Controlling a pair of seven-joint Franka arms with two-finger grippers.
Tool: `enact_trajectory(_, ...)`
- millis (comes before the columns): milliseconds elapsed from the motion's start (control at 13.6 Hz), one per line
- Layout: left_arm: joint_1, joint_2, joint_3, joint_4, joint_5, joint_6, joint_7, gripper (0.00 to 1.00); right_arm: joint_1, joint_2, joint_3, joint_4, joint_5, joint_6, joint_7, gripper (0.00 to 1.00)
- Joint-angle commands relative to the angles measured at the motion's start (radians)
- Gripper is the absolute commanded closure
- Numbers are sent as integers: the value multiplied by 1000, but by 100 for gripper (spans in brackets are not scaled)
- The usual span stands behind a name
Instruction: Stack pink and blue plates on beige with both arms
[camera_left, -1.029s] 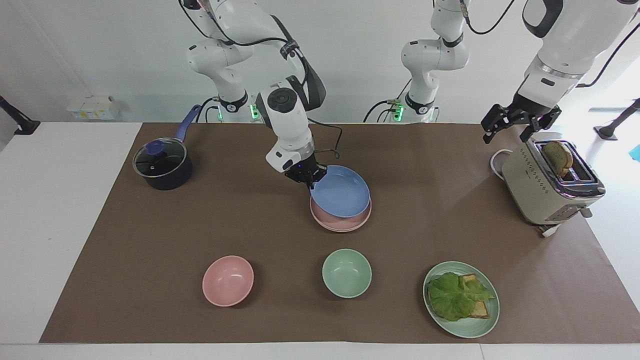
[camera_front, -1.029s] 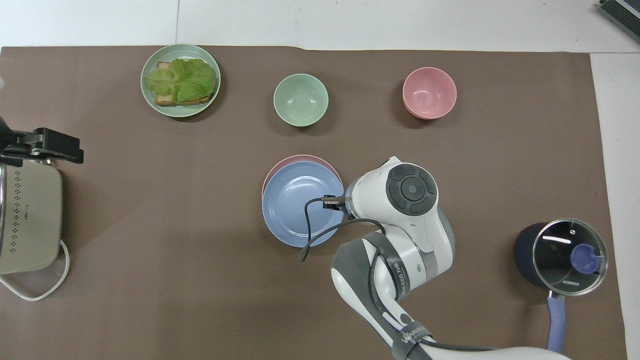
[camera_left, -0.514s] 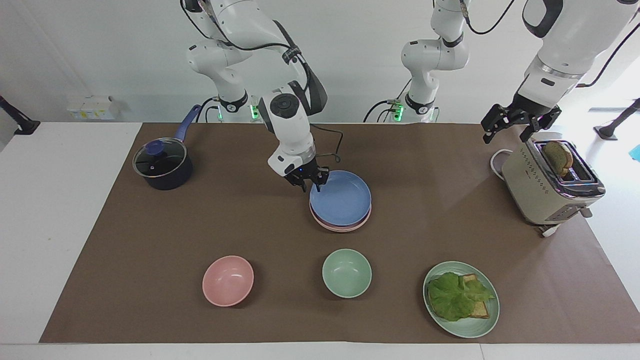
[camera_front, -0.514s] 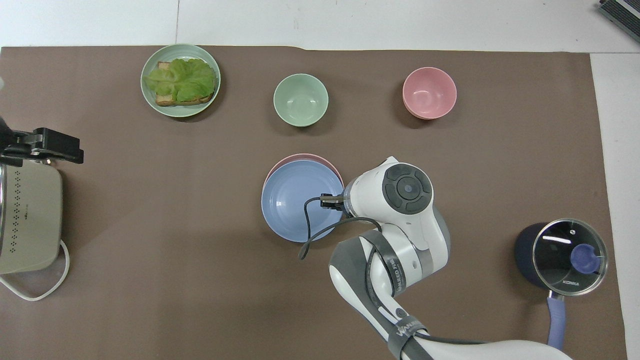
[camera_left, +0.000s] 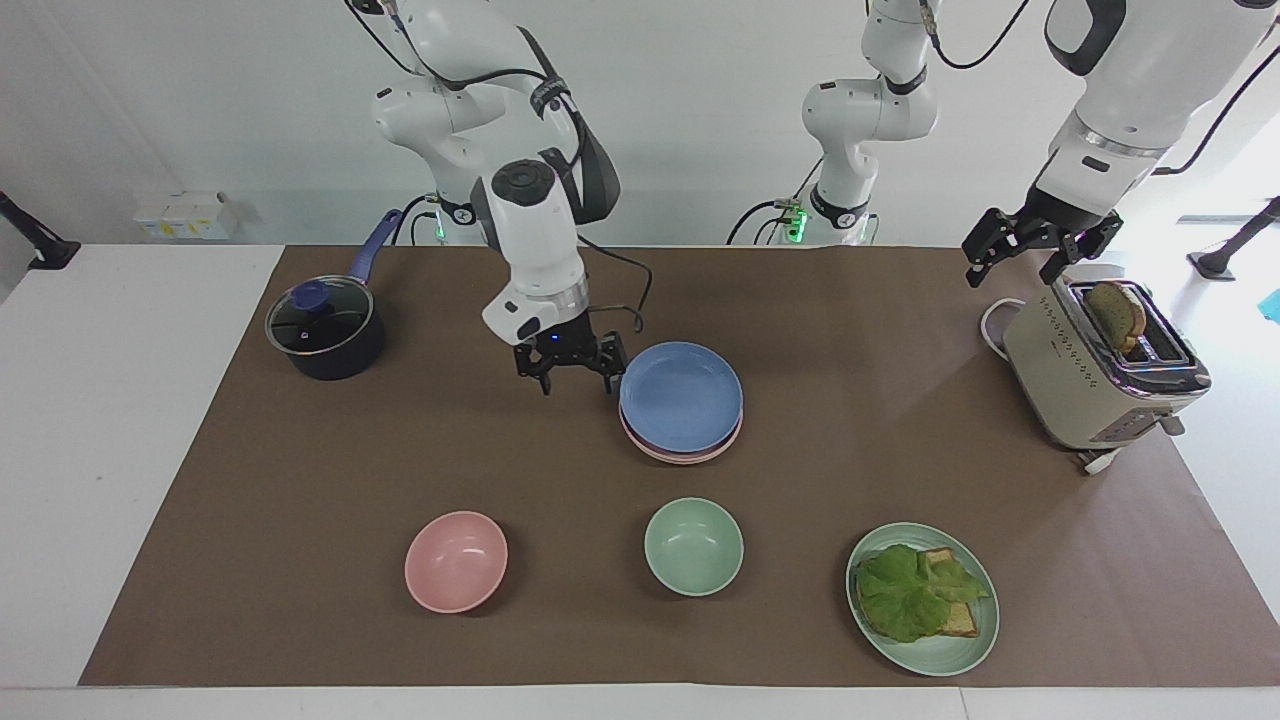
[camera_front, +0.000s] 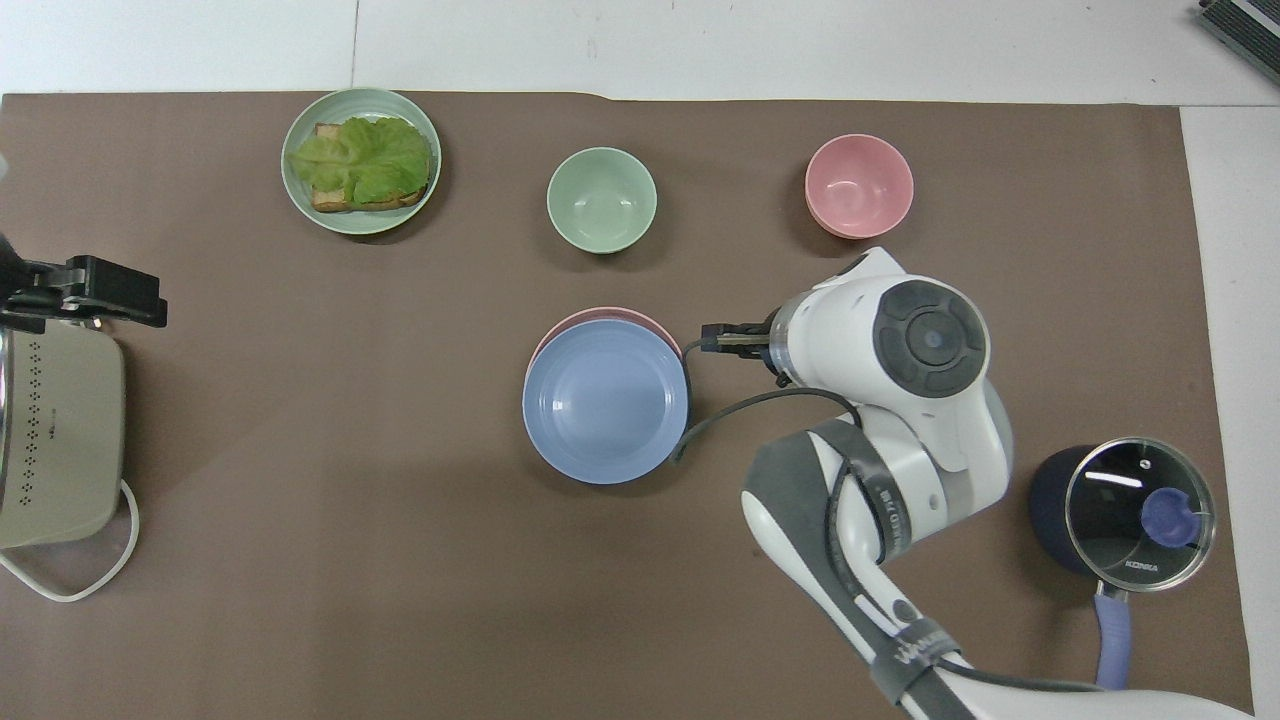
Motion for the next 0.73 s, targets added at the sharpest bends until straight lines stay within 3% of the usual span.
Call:
enact_trajectory(0,9,-6,-5,-4,16,-7,7,0,-78,-52,9,44,-26,-111,-83,0)
enact_trajectory(294,9,-6,-5,-4,16,-7,7,0,-184,-104,7,161,-23,-332,-170,0)
enact_trajectory(661,9,-4,-5,-4,16,-7,7,0,-287,-193,6,196,-26,-467,-253,0)
